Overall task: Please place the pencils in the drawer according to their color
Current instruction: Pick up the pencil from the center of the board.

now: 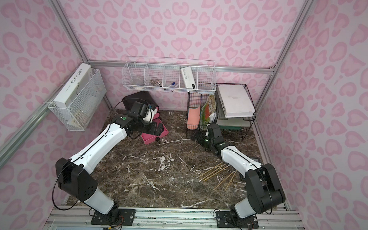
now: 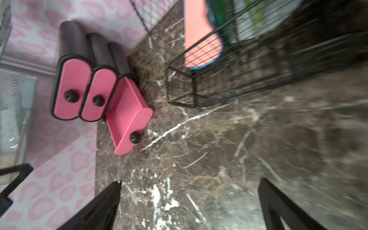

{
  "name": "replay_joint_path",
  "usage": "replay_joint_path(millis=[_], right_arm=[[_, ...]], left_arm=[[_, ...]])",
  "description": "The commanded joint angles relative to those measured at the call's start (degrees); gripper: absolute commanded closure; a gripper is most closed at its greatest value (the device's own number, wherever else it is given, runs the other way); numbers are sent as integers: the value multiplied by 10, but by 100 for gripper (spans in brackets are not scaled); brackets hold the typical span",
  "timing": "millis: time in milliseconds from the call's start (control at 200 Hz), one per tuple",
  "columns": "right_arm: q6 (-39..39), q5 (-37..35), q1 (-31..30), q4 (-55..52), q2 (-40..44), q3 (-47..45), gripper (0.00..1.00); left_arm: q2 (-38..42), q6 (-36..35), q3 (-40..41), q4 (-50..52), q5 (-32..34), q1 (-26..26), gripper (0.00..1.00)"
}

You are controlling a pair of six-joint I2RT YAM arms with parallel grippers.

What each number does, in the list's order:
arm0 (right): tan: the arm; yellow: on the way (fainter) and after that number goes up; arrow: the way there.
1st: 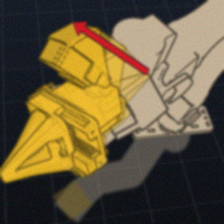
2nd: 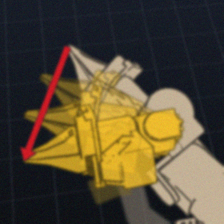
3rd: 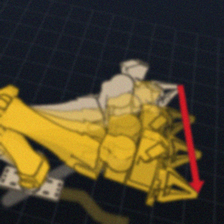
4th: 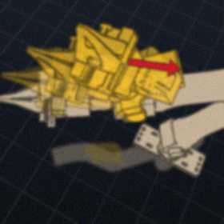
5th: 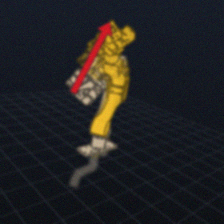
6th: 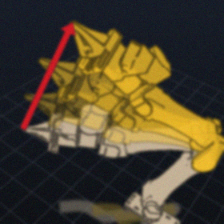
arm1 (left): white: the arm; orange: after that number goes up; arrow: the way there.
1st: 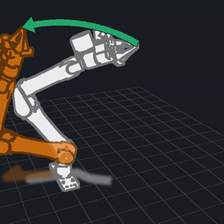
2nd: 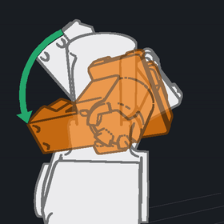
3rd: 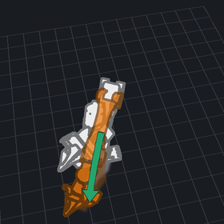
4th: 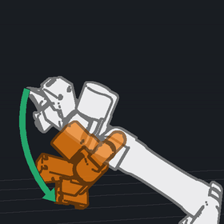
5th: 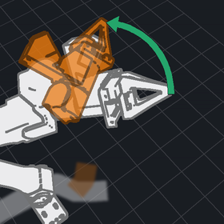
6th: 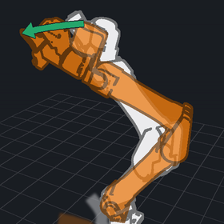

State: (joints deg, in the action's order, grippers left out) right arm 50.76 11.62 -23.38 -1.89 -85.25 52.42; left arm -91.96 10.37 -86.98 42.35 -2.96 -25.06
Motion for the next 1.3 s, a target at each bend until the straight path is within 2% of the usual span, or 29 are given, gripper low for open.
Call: replay_joint_path(millis=[0,90,270,455,590,730,970,1300], right_arm=[[-40,-32,34,-90,39,-29,1],[-43,-23,75,-102,73,-60,1],[-53,-2,150,-124,117,-99,1],[-40,11,190,-103,143,-150,1],[-22,18,196,-91,168,-179,1],[-27,17,200,-108,186,-187,1],[-31,22,203,-116,213,-196,1],[-28,30,204,-111,216,-200,1]], left_arm=[[11,1,32,-19,27,-50,1],[3,3,63,-23,34,-99,1],[-38,-13,70,-10,28,-198,2],[-87,-34,61,-15,-10,-267,2],[-138,-45,40,-23,-21,-310,2],[-183,-53,20,-47,-18,-332,1],[-248,-53,-21,-72,-12,-338,4],[-286,-51,-35,-79,-12,-344,16]])
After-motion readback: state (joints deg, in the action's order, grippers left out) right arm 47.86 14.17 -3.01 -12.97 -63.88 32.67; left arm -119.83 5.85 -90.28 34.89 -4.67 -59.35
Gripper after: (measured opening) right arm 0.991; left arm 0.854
